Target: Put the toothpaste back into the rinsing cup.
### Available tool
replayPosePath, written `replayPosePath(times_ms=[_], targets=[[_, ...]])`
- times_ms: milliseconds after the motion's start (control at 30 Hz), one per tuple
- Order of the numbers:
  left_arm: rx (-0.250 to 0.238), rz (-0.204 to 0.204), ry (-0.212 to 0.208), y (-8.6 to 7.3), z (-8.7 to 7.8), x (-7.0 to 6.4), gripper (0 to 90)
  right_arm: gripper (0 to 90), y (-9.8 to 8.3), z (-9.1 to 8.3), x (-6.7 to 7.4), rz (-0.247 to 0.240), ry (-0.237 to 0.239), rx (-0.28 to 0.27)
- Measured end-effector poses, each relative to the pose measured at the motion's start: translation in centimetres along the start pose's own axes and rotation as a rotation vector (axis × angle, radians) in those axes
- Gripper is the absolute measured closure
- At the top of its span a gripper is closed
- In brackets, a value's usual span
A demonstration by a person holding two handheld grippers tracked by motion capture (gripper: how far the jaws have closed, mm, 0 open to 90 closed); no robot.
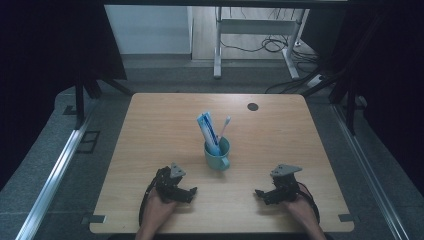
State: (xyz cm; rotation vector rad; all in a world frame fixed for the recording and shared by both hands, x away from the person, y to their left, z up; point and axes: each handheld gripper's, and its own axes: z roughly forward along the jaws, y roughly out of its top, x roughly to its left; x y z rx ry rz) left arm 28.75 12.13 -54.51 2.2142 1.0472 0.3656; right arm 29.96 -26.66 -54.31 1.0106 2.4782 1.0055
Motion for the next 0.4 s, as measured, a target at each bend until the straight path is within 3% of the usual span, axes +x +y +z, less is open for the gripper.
replayPosePath(times_ms=[400], targets=[[-0.001, -0.001, 0.0, -0.01, 0.01, -0.02, 0.0, 0.0, -0.17, -0.07, 0.06, 0.0, -0.005, -0.006]])
